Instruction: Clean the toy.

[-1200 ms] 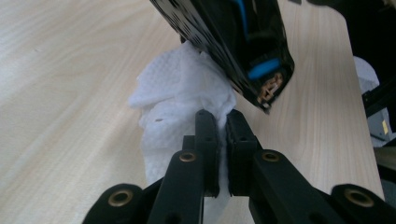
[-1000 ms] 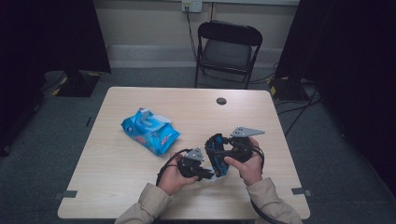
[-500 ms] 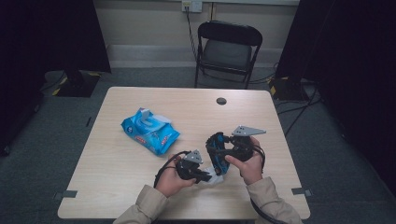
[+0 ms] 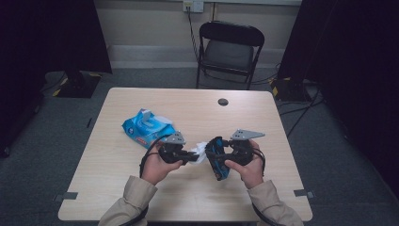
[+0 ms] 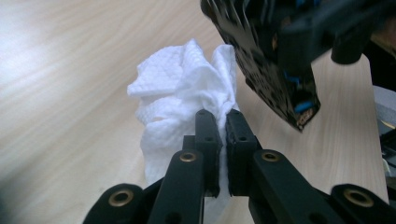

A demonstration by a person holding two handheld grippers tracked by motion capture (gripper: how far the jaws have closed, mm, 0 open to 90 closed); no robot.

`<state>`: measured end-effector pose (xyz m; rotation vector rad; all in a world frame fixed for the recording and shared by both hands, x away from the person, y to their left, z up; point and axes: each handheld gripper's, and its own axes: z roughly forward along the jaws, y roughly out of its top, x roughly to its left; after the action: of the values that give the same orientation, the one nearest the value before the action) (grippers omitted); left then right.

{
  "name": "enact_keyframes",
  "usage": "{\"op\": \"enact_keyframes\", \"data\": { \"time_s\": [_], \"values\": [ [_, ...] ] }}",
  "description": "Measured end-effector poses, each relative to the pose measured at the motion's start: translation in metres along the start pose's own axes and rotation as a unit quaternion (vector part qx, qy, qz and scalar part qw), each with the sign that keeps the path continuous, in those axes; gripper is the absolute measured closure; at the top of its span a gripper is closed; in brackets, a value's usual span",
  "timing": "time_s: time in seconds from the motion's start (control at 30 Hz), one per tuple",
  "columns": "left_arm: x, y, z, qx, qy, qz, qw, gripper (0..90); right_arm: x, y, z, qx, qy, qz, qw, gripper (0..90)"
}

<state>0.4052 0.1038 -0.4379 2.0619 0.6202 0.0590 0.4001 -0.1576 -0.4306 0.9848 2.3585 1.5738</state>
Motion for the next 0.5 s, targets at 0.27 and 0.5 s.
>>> {"op": "enact_keyframes", "data": {
  "time_s": [0.27, 0.5],
  "values": [
    [0.003, 0.007, -0.005, -0.013, 0.004, -0.002, 0.9999, 85.8, 0.000, -0.002, 0.003, 0.008, 0.000, 0.000, 1.0000, 25.5],
    [-0.004, 0.003, 0.007, -0.004, -0.015, 0.000, 0.9999, 85.8, -0.003, -0.006, 0.006, 0.012, -0.008, 0.003, 0.9999, 25.6]
  ]
}}
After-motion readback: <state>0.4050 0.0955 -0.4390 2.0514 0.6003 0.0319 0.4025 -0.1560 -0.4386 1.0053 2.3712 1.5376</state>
